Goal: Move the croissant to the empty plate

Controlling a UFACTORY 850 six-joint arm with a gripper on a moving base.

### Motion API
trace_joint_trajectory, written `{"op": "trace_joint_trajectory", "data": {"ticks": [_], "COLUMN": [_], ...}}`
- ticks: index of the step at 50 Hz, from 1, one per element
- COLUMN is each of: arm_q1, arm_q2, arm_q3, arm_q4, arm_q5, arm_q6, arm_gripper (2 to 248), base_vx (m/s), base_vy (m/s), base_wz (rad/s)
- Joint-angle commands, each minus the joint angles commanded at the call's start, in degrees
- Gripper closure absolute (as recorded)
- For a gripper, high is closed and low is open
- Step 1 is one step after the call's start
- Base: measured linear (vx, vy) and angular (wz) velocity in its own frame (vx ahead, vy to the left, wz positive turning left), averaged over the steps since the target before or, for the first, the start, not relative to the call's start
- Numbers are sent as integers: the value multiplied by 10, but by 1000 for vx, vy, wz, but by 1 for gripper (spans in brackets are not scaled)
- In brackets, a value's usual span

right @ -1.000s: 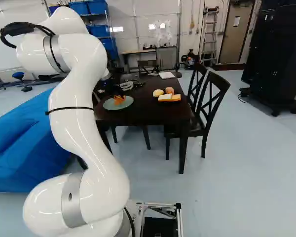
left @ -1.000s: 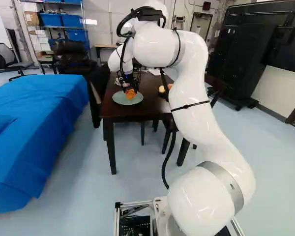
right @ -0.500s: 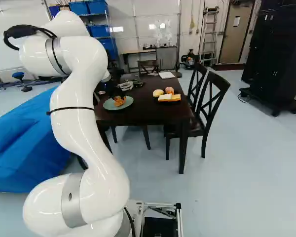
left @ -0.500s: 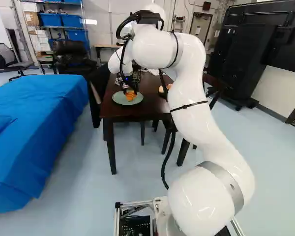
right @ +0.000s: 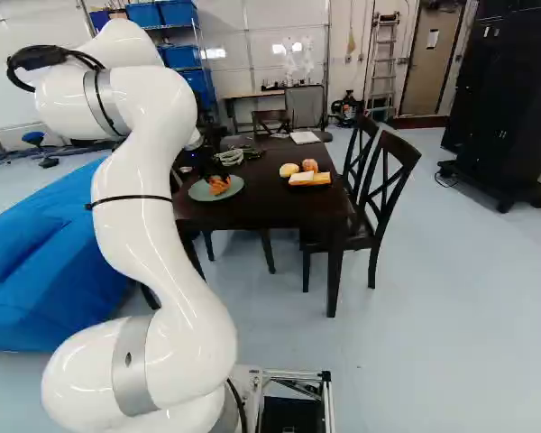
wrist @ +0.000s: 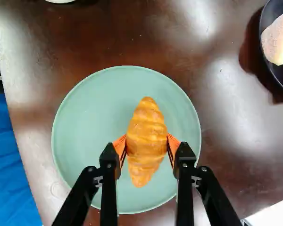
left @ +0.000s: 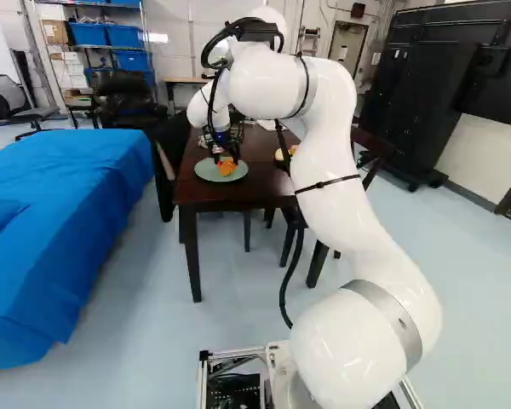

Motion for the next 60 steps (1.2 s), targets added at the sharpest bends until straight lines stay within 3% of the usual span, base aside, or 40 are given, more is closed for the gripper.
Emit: {"op": "trace_joint_trajectory", "data": {"ticks": [2, 3, 7, 8, 13, 14, 18, 19, 38, 60], "arm_q1": [0, 0, 0, 0, 0, 0, 0, 0, 0, 0], "arm_q2": [0, 0, 0, 0, 0, 0, 0, 0, 2, 30], "arm_q3": [0, 0, 0, 0, 0, 0, 0, 0, 0, 8], "arm_q4": [0, 0, 0, 0, 0, 0, 0, 0, 0, -13], "arm_q5": [0, 0, 0, 0, 0, 0, 0, 0, 0, -4], "arm_q6": [0, 0, 0, 0, 0, 0, 0, 0, 0, 0], "arm_gripper": [126, 101, 101, 70, 70, 36, 36, 5, 3, 3], "base_vx": [0, 0, 0, 0, 0, 0, 0, 0, 0, 0], "base_vy": [0, 0, 0, 0, 0, 0, 0, 0, 0, 0], "base_wz": [0, 0, 0, 0, 0, 0, 0, 0, 0, 0]}}
